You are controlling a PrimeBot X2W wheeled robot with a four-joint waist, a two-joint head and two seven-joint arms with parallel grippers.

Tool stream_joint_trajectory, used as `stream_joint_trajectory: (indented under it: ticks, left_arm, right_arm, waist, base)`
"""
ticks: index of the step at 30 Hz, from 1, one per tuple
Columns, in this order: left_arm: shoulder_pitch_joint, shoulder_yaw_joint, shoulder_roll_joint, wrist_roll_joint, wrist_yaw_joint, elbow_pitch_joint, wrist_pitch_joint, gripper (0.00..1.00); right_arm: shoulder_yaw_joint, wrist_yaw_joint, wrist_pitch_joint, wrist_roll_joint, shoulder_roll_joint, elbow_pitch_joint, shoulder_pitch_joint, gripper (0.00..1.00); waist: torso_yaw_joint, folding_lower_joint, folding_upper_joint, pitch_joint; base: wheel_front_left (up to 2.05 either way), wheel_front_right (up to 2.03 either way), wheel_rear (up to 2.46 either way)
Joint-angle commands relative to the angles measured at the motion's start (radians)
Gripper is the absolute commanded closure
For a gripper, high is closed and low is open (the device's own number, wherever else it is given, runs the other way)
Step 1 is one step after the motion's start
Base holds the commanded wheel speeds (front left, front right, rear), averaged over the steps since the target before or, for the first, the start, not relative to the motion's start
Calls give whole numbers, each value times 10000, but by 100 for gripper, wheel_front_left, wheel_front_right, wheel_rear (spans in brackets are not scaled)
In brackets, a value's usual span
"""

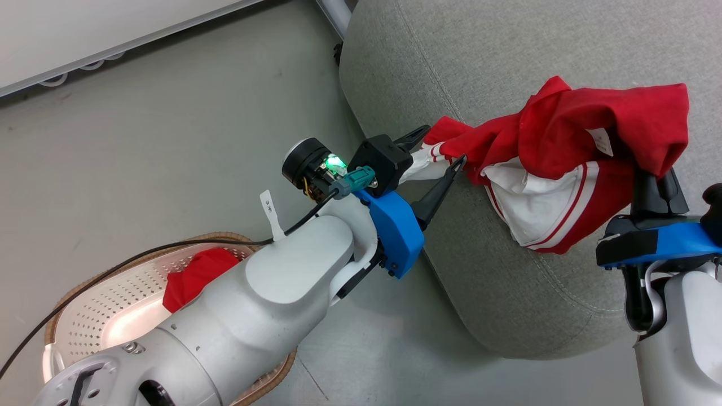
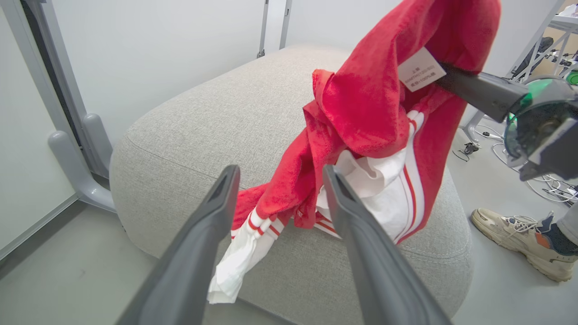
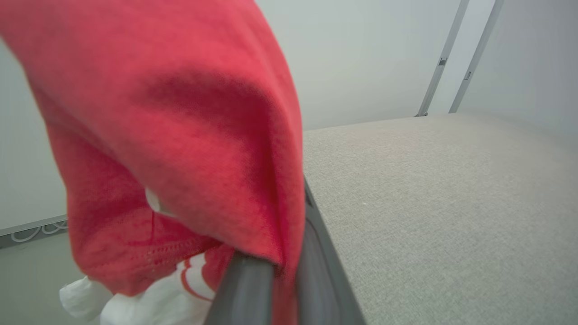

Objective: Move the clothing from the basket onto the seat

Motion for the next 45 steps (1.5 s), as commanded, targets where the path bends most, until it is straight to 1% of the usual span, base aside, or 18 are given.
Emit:
stream_joint_trajectory:
  ticks: [1, 5, 10, 14, 16, 17, 21, 24, 28, 32, 38, 45]
  left_arm:
    - [32, -27, 36, 63, -23, 18, -3, 0]
    - [7, -31, 36, 106, -27, -11, -21, 0]
    - [-198, -30, 36, 136, 40, -105, -49, 0]
    - [-489, -26, 36, 291, 162, -185, -21, 0]
    - [-684, -27, 41, 383, 231, -206, 16, 0]
    - [-684, -27, 41, 383, 231, -206, 16, 0]
    - [-1102, -25, 86, 633, 265, -236, 125, 0]
    - [-1415, -23, 188, 821, 310, -303, 234, 0]
    - [-1882, -24, 326, 1014, 420, -492, 420, 0]
    - [-2265, -14, 533, 1203, 560, -723, 596, 0]
    - [-2580, -14, 783, 1413, 728, -1137, 790, 0]
    - [-2453, -18, 945, 1514, 866, -1500, 922, 0]
  right_arm:
    - [-34, -7, -7, -14, 74, -81, 94, 100]
    - [-86, -7, -9, -67, 51, -262, -189, 100]
    - [-250, -7, -7, -15, -242, -702, -853, 100]
    - [-862, -8, -7, 248, -583, -1338, -1747, 100]
    - [-1206, -8, -7, 353, -853, -1628, -2203, 100]
    - [-1206, -8, -7, 353, -853, -1628, -2203, 100]
    - [-1992, -8, -7, 519, -1592, -1959, -3200, 100]
    - [-2659, -10, -7, 635, -2173, -1899, -3826, 100]
    - [-3382, -7, -5, 930, -2974, -1504, -4576, 100]
    - [-3654, -8, -7, 1032, -3431, -960, -5133, 100]
    - [-3506, -8, -7, 748, -3522, 376, -5471, 100]
    - [-3179, -8, -7, 372, -3145, 2121, -5305, 100]
  waist:
    - [-46, 0, -1, 42]
    - [-61, 0, -1, 100]
    - [-8, 0, -1, 336]
    - [52, 0, -1, 879]
    - [85, 0, -1, 1257]
    - [85, 0, -1, 1257]
    - [163, 0, -1, 2072]
    - [229, 0, -1, 2714]
    - [347, 0, -1, 3590]
    - [379, 0, -1, 4339]
    - [455, 0, -1, 5029]
    - [571, 0, -1, 5231]
  base:
    - [0, 0, 0]
    - [0, 0, 0]
    - [0, 0, 0]
    - [0, 0, 0]
    - [0, 0, 0]
    - [0, 0, 0]
    - [0, 0, 0]
    - [0, 0, 0]
    - [0, 0, 0]
    - [0, 0, 0]
    - [0, 0, 0]
    - [0, 0, 0]
